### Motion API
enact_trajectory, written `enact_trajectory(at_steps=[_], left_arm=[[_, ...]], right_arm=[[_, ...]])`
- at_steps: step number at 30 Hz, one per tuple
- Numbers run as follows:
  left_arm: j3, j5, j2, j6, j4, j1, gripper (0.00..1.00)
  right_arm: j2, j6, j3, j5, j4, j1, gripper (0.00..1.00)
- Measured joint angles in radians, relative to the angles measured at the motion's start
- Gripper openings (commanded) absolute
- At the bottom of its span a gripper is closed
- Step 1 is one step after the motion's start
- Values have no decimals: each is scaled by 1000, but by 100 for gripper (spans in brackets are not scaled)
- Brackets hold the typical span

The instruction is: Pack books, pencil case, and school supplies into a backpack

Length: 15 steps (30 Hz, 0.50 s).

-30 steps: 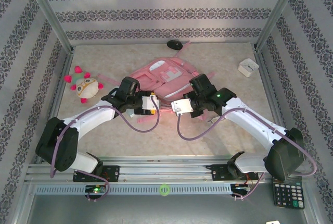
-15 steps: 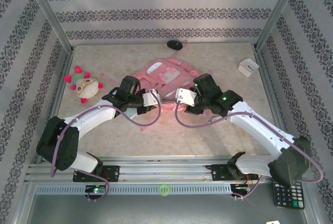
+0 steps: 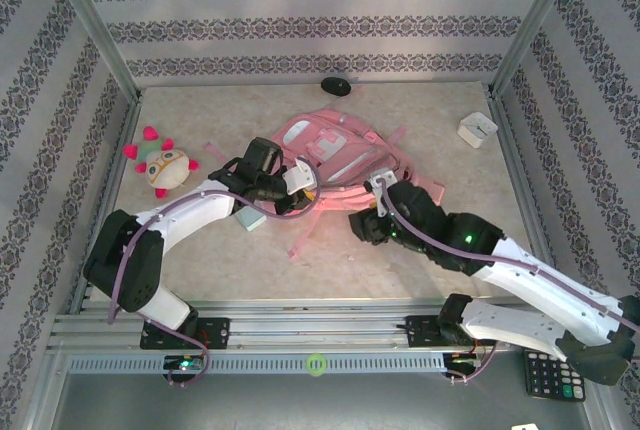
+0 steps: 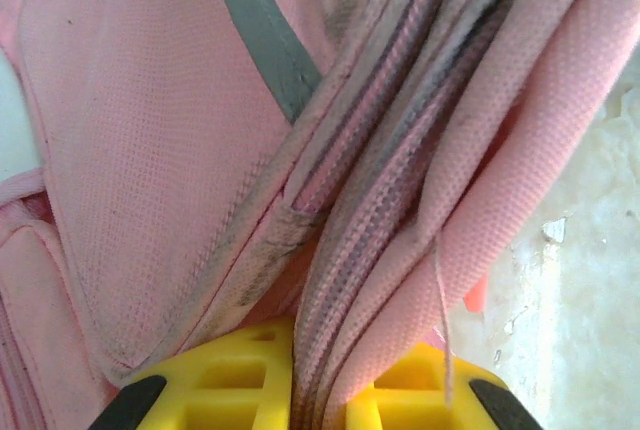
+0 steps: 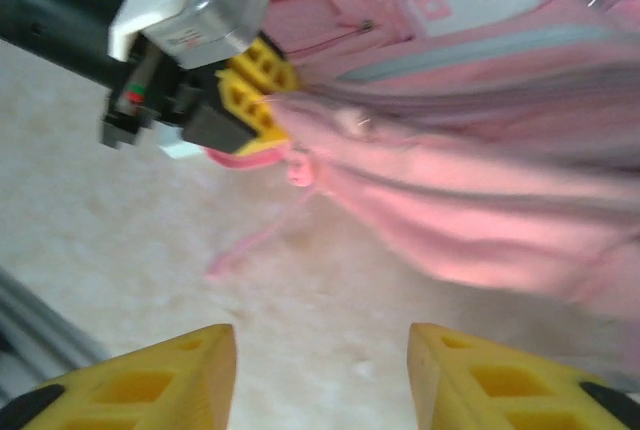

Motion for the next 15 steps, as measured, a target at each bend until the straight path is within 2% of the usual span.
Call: enact_trajectory(at_steps=[3,6,15], left_arm=[[26,10,10,-23,-29,0,0],[43,22,15,-41,-54,0,0],[55,45,25,-67,-90,0,0]], right_arm=[[31,153,-95,43,145,72,46],[97,261,-158,76,275,98,47],[288,376,-163,216,470,101,48]])
